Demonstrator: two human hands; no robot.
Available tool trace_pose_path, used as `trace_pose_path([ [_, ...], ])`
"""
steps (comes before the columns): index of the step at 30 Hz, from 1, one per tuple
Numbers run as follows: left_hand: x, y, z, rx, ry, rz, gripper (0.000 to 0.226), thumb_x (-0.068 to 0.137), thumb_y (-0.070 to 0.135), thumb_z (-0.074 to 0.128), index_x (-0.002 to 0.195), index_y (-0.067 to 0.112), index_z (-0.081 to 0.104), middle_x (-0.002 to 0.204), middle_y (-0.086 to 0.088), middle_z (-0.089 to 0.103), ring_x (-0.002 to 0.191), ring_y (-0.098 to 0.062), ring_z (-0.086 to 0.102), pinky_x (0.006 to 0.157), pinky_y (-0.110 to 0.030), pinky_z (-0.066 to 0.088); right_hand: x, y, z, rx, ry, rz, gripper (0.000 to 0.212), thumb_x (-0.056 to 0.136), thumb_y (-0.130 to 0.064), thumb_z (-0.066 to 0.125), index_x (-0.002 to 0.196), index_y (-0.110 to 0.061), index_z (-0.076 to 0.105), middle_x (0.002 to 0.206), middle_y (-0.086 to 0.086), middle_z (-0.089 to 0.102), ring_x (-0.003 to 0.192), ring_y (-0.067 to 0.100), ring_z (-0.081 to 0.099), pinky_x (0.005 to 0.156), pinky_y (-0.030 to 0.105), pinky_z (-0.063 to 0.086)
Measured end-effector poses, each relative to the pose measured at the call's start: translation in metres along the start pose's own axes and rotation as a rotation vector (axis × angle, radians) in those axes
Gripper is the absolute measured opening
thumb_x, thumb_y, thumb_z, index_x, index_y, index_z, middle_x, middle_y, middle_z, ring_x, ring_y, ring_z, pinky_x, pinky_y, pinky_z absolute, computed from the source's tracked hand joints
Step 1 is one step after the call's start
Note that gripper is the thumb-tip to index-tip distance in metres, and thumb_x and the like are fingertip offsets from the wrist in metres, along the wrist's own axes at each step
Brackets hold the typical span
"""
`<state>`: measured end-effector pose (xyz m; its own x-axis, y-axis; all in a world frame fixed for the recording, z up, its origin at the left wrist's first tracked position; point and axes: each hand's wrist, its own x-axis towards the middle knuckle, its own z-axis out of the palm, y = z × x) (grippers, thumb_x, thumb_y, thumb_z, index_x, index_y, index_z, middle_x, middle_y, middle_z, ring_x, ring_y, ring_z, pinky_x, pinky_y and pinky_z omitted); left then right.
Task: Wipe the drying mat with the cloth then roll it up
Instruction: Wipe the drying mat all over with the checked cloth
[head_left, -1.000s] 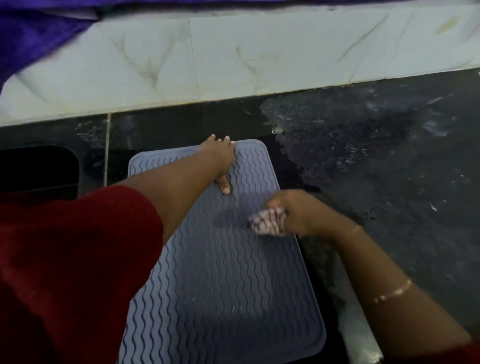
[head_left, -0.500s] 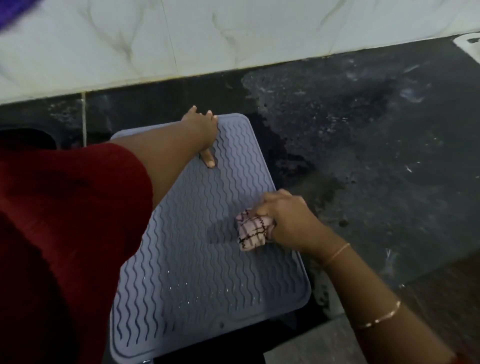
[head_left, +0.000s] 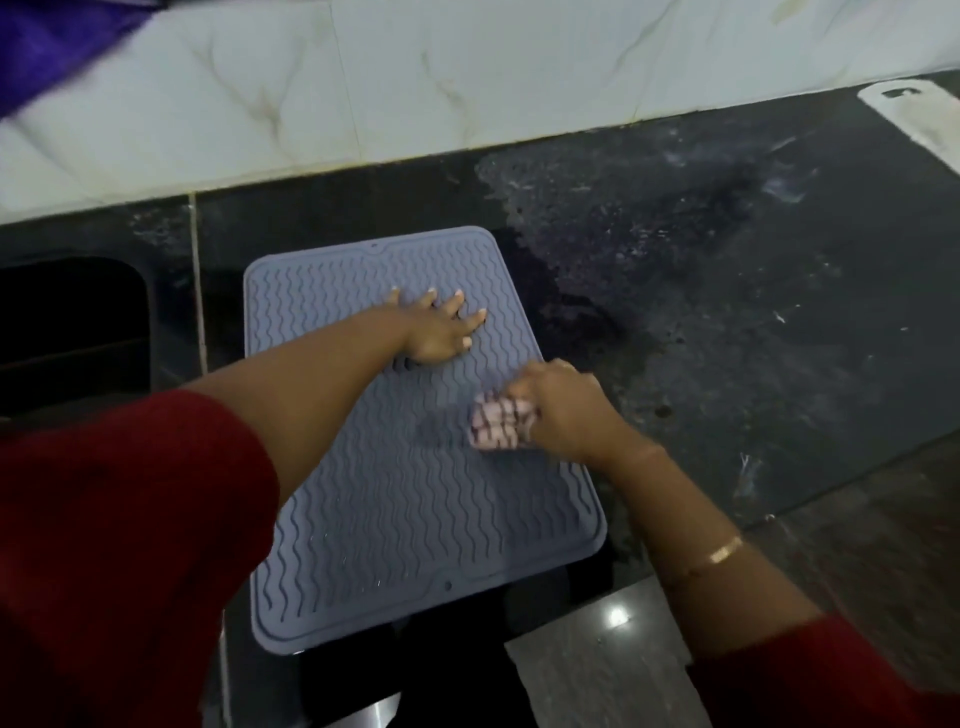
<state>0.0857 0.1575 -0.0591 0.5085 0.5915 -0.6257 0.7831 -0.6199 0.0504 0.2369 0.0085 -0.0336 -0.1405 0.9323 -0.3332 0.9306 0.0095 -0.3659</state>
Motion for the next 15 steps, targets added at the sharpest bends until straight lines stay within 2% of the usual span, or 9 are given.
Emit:
trace_pose_path([
  [2,0.001,-0.001,0.005,-0.018,0.023,-0.003,0.061,0.095,0.06,0.016,0.146,0.041,-0.011,0.156,0.002,-0.021,0.144,-0.029,-0.016,0.108,-0.061,-0.013,-0.034,0.002,0.01,0.011,-0.038,0.001,0.04,0.077,-0.011,0.058,0.113,-0.026,0.062,0.115,0.003,0.055,0.114,0.026,0.044,0.095,0.044,0.038],
  [4,-0.001,0.002,0.009,0.01,0.055,-0.016,0.068,0.091,0.066,0.018,0.145,0.04,-0.013,0.156,0.002,-0.021,0.144,-0.029,-0.015,0.107,-0.061,-0.014,-0.055,0.003,0.019,0.004,-0.07,-0.01,0.039,0.077,-0.011,0.058,0.112,-0.028,0.064,0.113,0.001,0.057,0.112,0.024,0.046,0.095,0.043,0.041],
  [7,-0.011,0.015,0.011,0.135,0.167,-0.075,0.069,0.092,0.064,0.021,0.147,0.036,-0.01,0.158,-0.002,-0.014,0.145,-0.032,-0.008,0.109,-0.061,-0.01,-0.059,0.004,0.011,0.142,-0.181,0.015,0.03,0.074,-0.004,0.059,0.099,-0.018,0.069,0.104,0.005,0.064,0.102,0.023,0.056,0.089,0.041,0.049],
  [9,-0.021,0.027,0.013,0.174,0.284,-0.114,0.068,0.093,0.061,0.025,0.15,0.033,0.001,0.159,-0.003,-0.007,0.145,-0.032,-0.001,0.111,-0.061,-0.007,-0.049,0.004,0.002,0.303,-0.092,0.039,0.019,0.074,0.002,0.06,0.088,-0.006,0.069,0.092,0.013,0.069,0.088,0.025,0.063,0.076,0.037,0.055],
  [10,-0.025,0.034,0.016,0.129,0.342,-0.139,0.067,0.093,0.059,0.03,0.15,0.032,0.008,0.159,-0.004,-0.005,0.145,-0.032,0.001,0.111,-0.061,-0.006,-0.042,0.004,0.0,0.353,0.02,0.054,0.015,0.076,0.003,0.059,0.086,-0.001,0.068,0.09,0.016,0.069,0.085,0.028,0.064,0.074,0.037,0.055],
  [12,-0.033,0.046,0.026,-0.116,0.402,-0.218,0.068,0.089,0.06,0.042,0.148,0.035,0.018,0.159,-0.004,-0.003,0.145,-0.032,0.0,0.109,-0.063,-0.009,-0.025,-0.001,0.003,0.372,0.195,0.095,0.015,0.079,0.002,0.056,0.091,0.001,0.066,0.096,0.019,0.067,0.091,0.032,0.062,0.08,0.044,0.053],
  [13,-0.035,0.05,0.033,-0.245,0.391,-0.264,0.07,0.087,0.06,0.047,0.147,0.037,0.019,0.159,-0.004,-0.004,0.145,-0.033,-0.004,0.107,-0.064,-0.01,-0.018,-0.004,0.006,0.33,0.195,0.122,0.017,0.08,-0.001,0.055,0.094,-0.002,0.065,0.1,0.016,0.066,0.096,0.033,0.06,0.085,0.047,0.052],
  [15,-0.04,0.057,0.051,-0.353,0.344,-0.339,0.076,0.084,0.064,0.048,0.147,0.041,0.012,0.159,-0.003,-0.01,0.144,-0.033,-0.012,0.105,-0.067,-0.012,-0.014,-0.011,0.015,0.172,0.103,0.137,0.016,0.079,-0.006,0.055,0.091,-0.012,0.063,0.097,0.008,0.06,0.103,0.033,0.056,0.091,0.05,0.047],
])
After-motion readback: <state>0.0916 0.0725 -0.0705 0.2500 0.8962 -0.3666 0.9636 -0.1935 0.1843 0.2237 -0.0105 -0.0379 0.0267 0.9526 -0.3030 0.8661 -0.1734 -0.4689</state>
